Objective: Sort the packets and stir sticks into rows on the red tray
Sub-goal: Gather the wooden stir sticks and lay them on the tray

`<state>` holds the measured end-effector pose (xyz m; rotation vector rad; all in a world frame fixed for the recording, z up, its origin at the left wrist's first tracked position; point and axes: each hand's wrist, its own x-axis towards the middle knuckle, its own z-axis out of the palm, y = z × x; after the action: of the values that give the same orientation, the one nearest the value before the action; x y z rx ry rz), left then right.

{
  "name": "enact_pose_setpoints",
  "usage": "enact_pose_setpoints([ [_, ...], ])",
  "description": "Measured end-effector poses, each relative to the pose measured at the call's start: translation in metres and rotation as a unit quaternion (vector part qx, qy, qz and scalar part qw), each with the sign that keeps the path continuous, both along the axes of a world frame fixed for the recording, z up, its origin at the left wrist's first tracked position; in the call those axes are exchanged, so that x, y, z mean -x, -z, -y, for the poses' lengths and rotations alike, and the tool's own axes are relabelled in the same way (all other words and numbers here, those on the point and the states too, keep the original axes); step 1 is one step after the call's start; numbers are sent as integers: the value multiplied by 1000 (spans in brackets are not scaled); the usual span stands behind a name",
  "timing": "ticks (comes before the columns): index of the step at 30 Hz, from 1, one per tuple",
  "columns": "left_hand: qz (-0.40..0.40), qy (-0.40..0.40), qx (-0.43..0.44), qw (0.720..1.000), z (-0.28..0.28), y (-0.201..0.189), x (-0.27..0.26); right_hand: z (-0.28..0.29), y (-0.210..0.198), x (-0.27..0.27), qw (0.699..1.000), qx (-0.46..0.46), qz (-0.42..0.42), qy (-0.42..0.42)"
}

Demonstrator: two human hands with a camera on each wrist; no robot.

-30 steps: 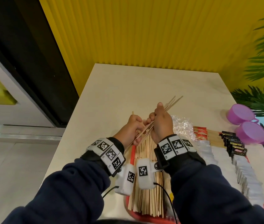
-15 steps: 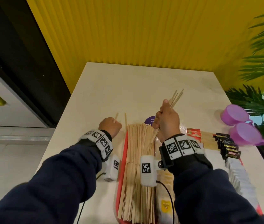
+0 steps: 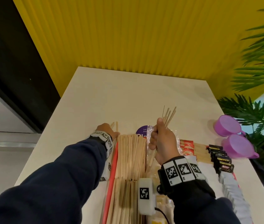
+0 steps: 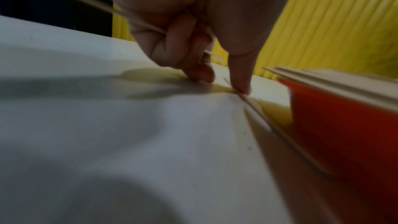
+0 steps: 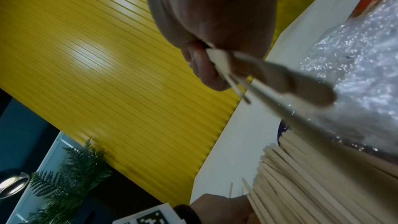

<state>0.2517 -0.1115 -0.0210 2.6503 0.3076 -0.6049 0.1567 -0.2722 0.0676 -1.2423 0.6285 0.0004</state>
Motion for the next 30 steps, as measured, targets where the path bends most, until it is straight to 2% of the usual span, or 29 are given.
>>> enact_pose_setpoints([
  [6,28,-49,-13,998,-22,-1,0,-8,7,2,1000,-10,-1,-11],
  [10,-7,4,-14,1000,-46,-1,14,-18,6,5,1000,-4,4,-24],
  [13,-7,26,-47,999,-58,-3,30,-27,5,9,999,-3,9,-31],
  [15,-39,50,-2,998,-63,-2,41,-34,6,11,999,0,4,-35],
  [16,-29,43,17,999,-63,-7,49,-37,7,12,999,2,-1,-37],
  [19,79,-14,62,995,-66,-21,68,-52,10,14,998,1,-18,-53],
  [21,107,-30,146,983,-67,-34,78,-66,9,15,997,10,-29,-74],
  [23,113,-10,212,971,-68,-49,86,-81,8,15,994,23,-26,-100],
  [27,100,77,285,950,-67,-68,101,-106,5,15,986,58,-4,-157],
  [30,84,107,300,944,-66,-71,105,-123,6,13,975,115,20,-189],
])
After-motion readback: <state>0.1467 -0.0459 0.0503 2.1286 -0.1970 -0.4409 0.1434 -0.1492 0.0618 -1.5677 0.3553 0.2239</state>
